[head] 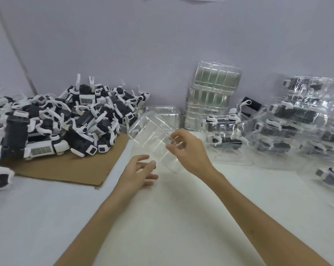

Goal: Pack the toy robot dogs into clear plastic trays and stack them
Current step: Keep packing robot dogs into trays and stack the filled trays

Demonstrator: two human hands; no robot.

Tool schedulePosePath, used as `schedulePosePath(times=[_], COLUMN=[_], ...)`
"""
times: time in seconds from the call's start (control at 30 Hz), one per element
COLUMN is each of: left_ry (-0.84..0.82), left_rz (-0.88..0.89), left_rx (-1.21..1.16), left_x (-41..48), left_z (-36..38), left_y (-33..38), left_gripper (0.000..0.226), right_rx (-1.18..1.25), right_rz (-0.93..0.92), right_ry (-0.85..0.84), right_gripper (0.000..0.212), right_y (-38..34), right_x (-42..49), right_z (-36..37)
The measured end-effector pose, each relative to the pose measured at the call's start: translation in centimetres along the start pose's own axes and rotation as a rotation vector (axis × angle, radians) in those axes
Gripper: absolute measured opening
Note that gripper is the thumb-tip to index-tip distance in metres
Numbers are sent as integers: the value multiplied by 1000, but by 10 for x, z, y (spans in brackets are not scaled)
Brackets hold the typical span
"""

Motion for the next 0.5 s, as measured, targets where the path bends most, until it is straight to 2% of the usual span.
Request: schedulePosePath(times=[0.07,0.17,0.37,0.5], left_ry=[2,-45,-202,-240], left_rz=[102,185,206,187], left_rx=[-51,-130,-176,-226], left_x=[-2,-8,-17,-21], left_z=[-2,-1,17,20], left_y=[14,29,40,43], left_gripper=[12,14,24,26], right_rx=[169,312,588,632], right_rz=[8,-18,19,38], right_ry=[-42,-87,-89,-86], right_gripper=[15,11,15,18], right_y=[-6,-10,-3,-4], right_x=[-15,-34,-52,-52], right_z=[4,12,11,10])
Point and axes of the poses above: each hand's wrist, its own x-axis towards the middle knuckle, its own z-axis out of the palm, y = z × x, the point moved 9 cm from there along x, towards the middle knuckle, and after that the axes turned 4 degrees about -y, right-handed, at the moved point
